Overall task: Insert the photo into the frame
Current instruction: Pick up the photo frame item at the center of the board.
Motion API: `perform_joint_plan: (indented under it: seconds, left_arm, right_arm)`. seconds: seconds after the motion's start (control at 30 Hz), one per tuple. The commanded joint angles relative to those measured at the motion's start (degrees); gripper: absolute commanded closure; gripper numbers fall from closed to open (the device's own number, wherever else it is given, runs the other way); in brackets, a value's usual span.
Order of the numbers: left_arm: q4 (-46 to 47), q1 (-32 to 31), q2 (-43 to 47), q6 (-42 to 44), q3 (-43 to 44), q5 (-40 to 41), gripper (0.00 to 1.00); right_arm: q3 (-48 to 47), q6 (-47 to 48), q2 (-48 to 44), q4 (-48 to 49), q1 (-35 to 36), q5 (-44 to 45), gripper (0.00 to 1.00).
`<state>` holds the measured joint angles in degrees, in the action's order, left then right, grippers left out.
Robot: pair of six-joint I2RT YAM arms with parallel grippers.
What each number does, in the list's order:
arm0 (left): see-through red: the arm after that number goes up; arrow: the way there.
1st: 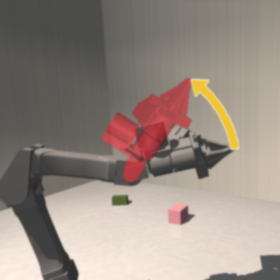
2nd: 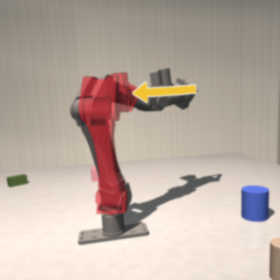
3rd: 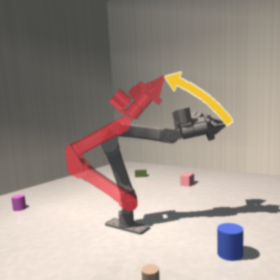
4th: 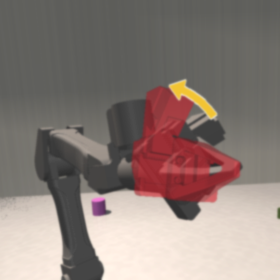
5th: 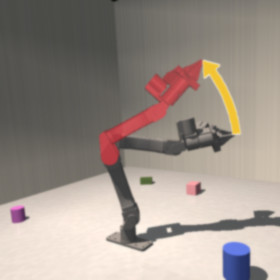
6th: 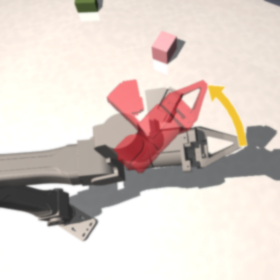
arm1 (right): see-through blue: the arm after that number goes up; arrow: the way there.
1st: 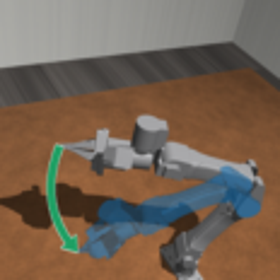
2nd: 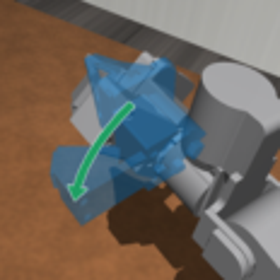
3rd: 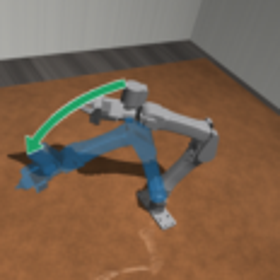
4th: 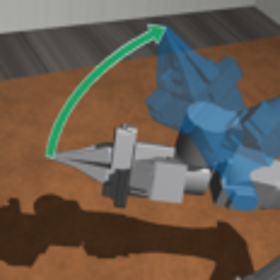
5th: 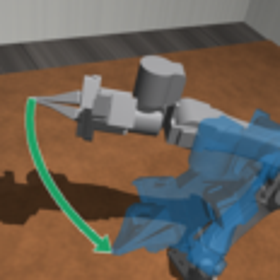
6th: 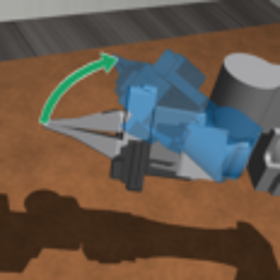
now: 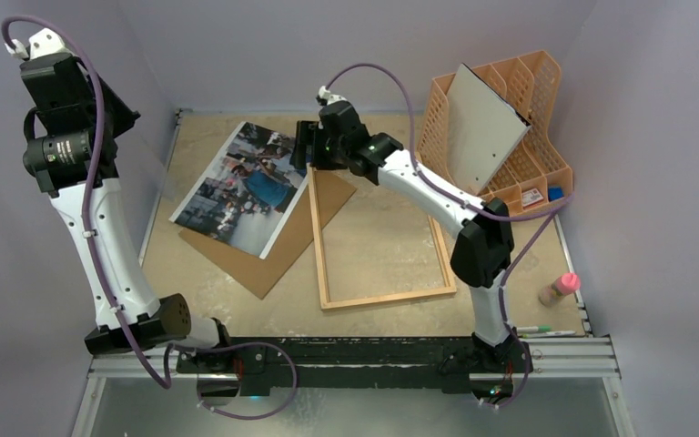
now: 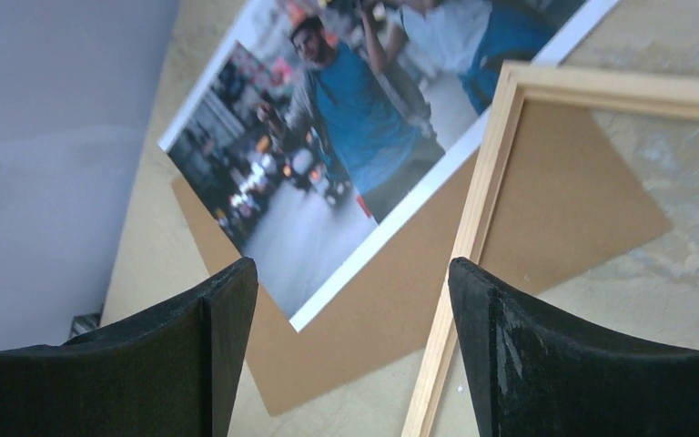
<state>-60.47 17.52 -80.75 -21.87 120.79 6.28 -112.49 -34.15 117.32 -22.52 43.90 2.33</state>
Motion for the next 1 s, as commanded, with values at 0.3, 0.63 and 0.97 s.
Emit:
perform_joint_plan:
  seconds: [0.3,0.63,0.97]
  left_arm:
    - [22.2,-0.3,2.5,0.6,-6.5,-33.6,1.0]
    - [54.9,-3.4,1.3,-16.6,-18.5,-62.8,1.0]
    - [67.3,-9.0,-0.5,-24.2,-16.1,-68.4,1.0]
  right_arm:
    - [-2.7,5.2,-9.6,11.6,-8.3,-8.4,0.1]
    - [5.0,23.5,-22.5,23.5,-9.1,-16.9,0.01]
    - [2.6,28.1,-27.0,21.6,-9.1,-17.0,0.01]
